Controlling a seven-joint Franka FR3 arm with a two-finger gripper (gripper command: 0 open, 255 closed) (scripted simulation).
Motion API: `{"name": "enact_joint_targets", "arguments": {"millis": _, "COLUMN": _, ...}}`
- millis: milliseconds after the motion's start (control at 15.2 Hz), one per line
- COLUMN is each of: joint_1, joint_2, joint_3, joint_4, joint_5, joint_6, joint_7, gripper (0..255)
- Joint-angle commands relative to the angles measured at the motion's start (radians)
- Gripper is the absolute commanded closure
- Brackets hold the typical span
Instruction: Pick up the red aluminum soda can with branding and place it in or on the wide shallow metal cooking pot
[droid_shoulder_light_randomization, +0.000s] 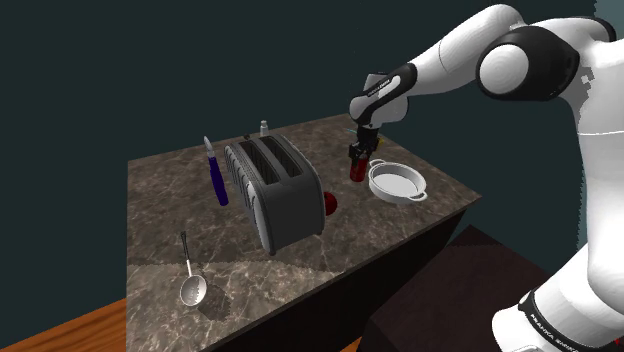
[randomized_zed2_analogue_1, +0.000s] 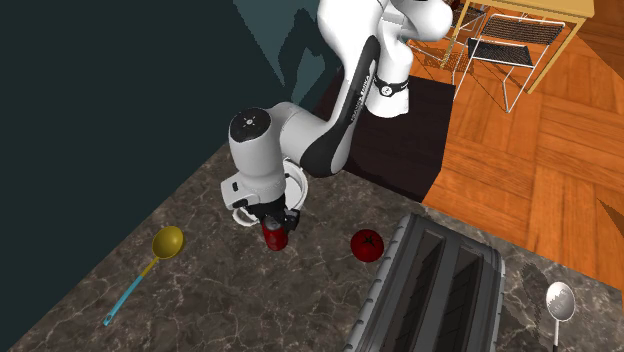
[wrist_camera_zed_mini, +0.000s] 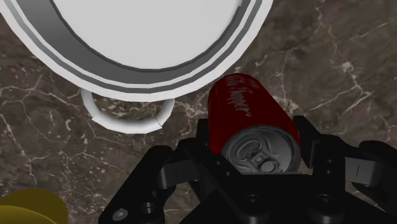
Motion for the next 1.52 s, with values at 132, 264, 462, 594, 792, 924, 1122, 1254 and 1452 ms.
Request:
{"name": "enact_joint_targets", "arguments": {"millis": 132, "joint_1": 0.003, "joint_2": -0.026, "joint_3": -0.004, "joint_4": 0.0, "joint_5": -0.006, "joint_6": -0.027, "joint_7": 0.004, "gripper": 255}}
{"name": "enact_joint_targets", "arguments": {"millis": 264, "joint_1": 0.005, "joint_2": -0.043, "joint_3": -0.007, "joint_4": 0.002, "joint_5": -0.01, "joint_6": -0.046, "joint_7": 0.007, "gripper": 255}}
{"name": "enact_joint_targets", "arguments": {"millis": 462, "joint_1": 0.007, "joint_2": -0.067, "joint_3": -0.011, "joint_4": 0.006, "joint_5": -0.016, "joint_6": -0.074, "joint_7": 0.012, "gripper": 255}}
{"name": "enact_joint_targets", "arguments": {"millis": 594, "joint_1": 0.009, "joint_2": -0.083, "joint_3": -0.014, "joint_4": 0.01, "joint_5": -0.02, "joint_6": -0.093, "joint_7": 0.015, "gripper": 255}}
{"name": "enact_joint_targets", "arguments": {"millis": 792, "joint_1": 0.011, "joint_2": -0.106, "joint_3": -0.018, "joint_4": 0.018, "joint_5": -0.026, "joint_6": -0.123, "joint_7": 0.019, "gripper": 255}}
{"name": "enact_joint_targets", "arguments": {"millis": 924, "joint_1": 0.012, "joint_2": -0.12, "joint_3": -0.02, "joint_4": 0.024, "joint_5": -0.03, "joint_6": -0.143, "joint_7": 0.022, "gripper": 255}}
{"name": "enact_joint_targets", "arguments": {"millis": 1122, "joint_1": 0.014, "joint_2": -0.14, "joint_3": -0.023, "joint_4": 0.035, "joint_5": -0.035, "joint_6": -0.174, "joint_7": 0.026, "gripper": 255}}
{"name": "enact_joint_targets", "arguments": {"millis": 1254, "joint_1": 0.015, "joint_2": -0.153, "joint_3": -0.025, "joint_4": 0.044, "joint_5": -0.039, "joint_6": -0.195, "joint_7": 0.029, "gripper": 255}}
{"name": "enact_joint_targets", "arguments": {"millis": 1452, "joint_1": 0.016, "joint_2": -0.167, "joint_3": -0.027, "joint_4": 0.055, "joint_5": -0.043, "joint_6": -0.22, "joint_7": 0.032, "gripper": 255}}
